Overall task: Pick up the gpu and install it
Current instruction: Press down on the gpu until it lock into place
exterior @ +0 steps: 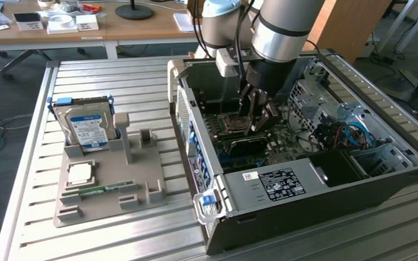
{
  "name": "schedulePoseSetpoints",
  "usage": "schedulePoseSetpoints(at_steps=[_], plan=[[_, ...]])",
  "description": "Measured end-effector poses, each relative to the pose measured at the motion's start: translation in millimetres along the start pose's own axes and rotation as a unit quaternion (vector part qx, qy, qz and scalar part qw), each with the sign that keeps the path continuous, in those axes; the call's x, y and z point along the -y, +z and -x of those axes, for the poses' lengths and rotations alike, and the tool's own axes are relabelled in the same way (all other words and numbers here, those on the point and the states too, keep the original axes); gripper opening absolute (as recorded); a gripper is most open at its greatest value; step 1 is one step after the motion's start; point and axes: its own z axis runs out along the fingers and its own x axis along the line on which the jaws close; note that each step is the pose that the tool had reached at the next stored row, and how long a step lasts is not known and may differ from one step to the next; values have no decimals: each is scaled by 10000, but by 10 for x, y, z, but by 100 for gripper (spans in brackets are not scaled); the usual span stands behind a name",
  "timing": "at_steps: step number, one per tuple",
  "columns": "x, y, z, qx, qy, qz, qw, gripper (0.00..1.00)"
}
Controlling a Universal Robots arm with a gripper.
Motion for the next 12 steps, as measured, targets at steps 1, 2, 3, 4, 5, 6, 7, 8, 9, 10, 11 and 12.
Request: schedulePoseSetpoints(at_steps=[1, 2, 3, 4, 5, 6, 7, 8, 9, 10, 11, 12], plan=[[0, 0, 0, 0, 0, 0, 10000, 58], [0, 0, 0, 0, 0, 0, 10000, 58], [0, 0, 0, 0, 0, 0, 10000, 58], [0, 0, 0, 0, 0, 0, 10000, 56], [0, 0, 0, 0, 0, 0, 10000, 50], [0, 0, 0, 0, 0, 0, 10000, 50], [0, 0, 0, 0, 0, 0, 10000, 44], [0, 0, 0, 0, 0, 0, 10000, 38], [0, 0, 0, 0, 0, 0, 10000, 32], [0, 0, 0, 0, 0, 0, 10000, 32], [0, 0, 0, 0, 0, 0, 10000, 32], [0, 0, 0, 0, 0, 0, 10000, 26]])
